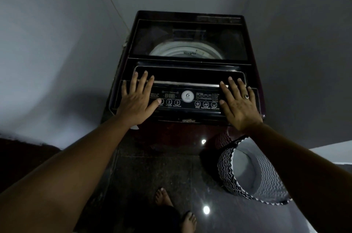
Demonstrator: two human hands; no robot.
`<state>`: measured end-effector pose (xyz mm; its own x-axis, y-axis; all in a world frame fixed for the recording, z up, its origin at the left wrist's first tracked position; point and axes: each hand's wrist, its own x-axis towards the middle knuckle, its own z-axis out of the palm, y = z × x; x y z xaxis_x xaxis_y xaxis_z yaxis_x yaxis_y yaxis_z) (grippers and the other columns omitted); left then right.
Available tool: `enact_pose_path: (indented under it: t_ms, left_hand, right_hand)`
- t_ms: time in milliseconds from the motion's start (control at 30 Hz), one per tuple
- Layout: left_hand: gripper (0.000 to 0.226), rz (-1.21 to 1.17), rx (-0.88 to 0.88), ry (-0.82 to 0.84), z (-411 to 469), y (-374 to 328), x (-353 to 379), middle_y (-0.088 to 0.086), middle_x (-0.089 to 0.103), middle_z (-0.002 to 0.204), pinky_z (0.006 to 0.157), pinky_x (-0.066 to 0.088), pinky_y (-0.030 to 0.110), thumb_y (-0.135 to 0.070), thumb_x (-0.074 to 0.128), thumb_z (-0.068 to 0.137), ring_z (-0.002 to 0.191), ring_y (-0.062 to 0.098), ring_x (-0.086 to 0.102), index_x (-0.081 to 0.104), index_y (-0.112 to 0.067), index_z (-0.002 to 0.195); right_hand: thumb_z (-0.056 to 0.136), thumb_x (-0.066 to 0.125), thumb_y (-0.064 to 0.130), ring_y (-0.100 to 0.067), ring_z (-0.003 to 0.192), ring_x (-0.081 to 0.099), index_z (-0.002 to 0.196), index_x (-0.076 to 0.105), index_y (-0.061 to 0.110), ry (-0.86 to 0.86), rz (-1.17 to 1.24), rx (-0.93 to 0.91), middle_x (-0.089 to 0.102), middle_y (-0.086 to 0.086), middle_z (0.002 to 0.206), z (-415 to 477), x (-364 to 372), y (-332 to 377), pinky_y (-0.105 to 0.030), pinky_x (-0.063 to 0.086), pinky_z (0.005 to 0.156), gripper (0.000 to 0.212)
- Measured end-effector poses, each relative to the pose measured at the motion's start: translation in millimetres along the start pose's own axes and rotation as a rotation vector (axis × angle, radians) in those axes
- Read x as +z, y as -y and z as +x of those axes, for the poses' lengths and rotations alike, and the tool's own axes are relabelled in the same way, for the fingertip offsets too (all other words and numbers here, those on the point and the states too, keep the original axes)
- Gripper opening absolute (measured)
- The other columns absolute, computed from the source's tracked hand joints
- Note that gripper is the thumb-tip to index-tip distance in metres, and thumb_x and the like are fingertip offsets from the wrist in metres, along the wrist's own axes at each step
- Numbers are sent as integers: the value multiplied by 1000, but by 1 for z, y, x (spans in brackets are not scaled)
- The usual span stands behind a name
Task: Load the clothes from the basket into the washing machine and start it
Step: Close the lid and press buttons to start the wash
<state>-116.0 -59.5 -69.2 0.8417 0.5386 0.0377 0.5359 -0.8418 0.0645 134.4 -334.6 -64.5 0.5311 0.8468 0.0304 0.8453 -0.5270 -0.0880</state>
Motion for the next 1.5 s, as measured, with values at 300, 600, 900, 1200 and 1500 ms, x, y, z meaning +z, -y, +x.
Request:
enact_pose_path:
  t_ms: [300, 600, 900, 1200, 1500]
  left_hand:
    - [85, -18, -87, 23, 0, -8, 2, 1, -9, 169, 117, 2, 70, -75, 24, 93, 153, 36, -14, 0, -28, 160]
    - [88, -41, -71, 108, 1, -6, -4, -1, -21, 167, 117, -6, 68, -75, 24, 92, 151, 34, -24, -11, -30, 158]
    - [90, -41, -63, 121, 2, -4, -4, -1, -23, 166, 117, -7, 68, -78, 22, 91, 150, 34, -27, -14, -30, 158]
    - [90, -40, -57, 120, 2, -4, -3, 0, -23, 166, 116, -6, 69, -78, 22, 91, 150, 35, -26, -14, -30, 158]
    - [91, -40, -63, 131, 3, -4, -3, -1, -25, 166, 117, -6, 69, -79, 21, 90, 149, 34, -28, -16, -30, 158]
  right_hand:
    - [106, 19, 52, -26, 156, -12, 162, 0, 30, 32, 8, 3, -6, -2, 170, 0, -1, 0, -55, 1, 124, 62]
    - [96, 14, 61, -26, 155, -14, 161, -1, 33, 105, 69, -28, -9, 1, 170, 3, -10, -6, -56, 0, 124, 73]
    - [100, 12, 56, -26, 155, -15, 162, 0, 26, 60, 43, -42, -8, -2, 170, -1, -8, -3, -55, -1, 124, 70]
    - [103, 9, 53, -30, 155, -13, 162, -5, 24, 74, -74, 2, -10, -5, 170, -3, -6, 3, -60, 6, 123, 67]
    - [105, 11, 51, -37, 154, -12, 161, -7, 29, 73, -75, 99, -12, -7, 169, -8, -4, 14, -66, 5, 120, 63]
